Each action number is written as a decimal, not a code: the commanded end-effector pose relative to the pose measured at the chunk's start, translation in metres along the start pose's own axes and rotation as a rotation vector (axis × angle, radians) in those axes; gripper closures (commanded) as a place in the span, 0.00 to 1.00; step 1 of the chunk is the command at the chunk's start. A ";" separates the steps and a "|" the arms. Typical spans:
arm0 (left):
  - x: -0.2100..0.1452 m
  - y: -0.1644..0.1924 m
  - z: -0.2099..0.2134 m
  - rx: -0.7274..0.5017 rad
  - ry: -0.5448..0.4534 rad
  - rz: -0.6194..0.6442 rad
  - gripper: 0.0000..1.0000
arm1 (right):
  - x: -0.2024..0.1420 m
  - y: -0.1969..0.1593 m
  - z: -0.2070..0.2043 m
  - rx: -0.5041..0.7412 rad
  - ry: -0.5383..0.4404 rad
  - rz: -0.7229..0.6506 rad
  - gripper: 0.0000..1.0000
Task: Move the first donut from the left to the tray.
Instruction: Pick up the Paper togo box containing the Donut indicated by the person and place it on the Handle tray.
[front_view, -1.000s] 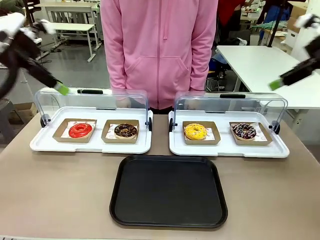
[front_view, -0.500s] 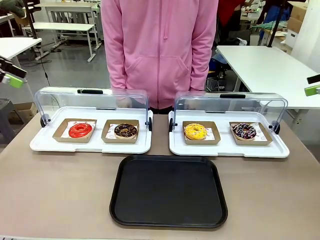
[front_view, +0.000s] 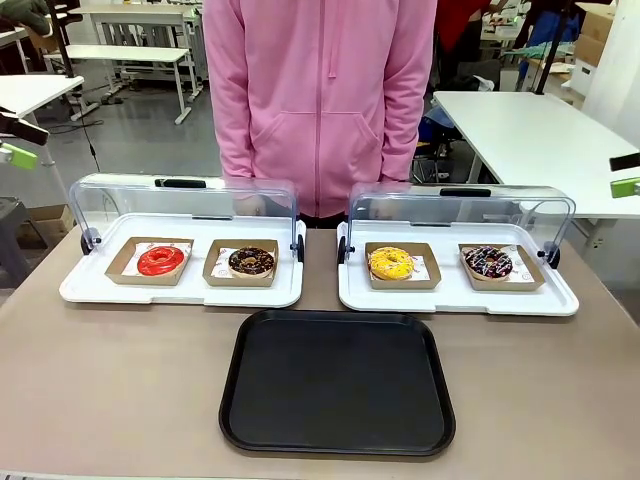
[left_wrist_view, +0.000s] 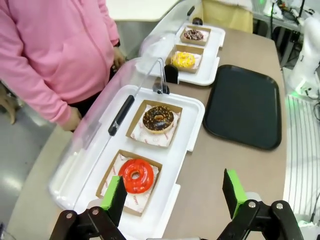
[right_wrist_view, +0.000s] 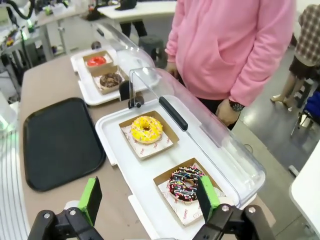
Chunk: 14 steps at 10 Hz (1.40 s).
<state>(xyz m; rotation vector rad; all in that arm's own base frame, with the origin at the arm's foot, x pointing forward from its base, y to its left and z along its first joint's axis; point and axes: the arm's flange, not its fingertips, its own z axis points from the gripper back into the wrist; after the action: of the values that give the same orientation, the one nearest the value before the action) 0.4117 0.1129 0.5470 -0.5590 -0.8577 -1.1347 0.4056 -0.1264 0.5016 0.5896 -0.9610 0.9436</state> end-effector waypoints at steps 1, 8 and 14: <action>-0.005 0.001 0.001 -0.011 0.002 0.018 0.00 | 0.002 -0.001 0.004 -0.018 0.011 0.013 0.00; -0.005 0.001 0.001 -0.011 0.002 0.018 0.00 | 0.002 -0.001 0.004 -0.018 0.011 0.013 0.00; -0.005 0.001 0.001 -0.011 0.002 0.018 0.00 | 0.002 -0.001 0.004 -0.018 0.011 0.013 0.00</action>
<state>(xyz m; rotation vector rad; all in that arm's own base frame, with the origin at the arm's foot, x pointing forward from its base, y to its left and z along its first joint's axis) 0.4105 0.1173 0.5410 -0.5606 -0.8259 -1.1200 0.4009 -0.1278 0.5041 0.5577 -0.9214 0.9329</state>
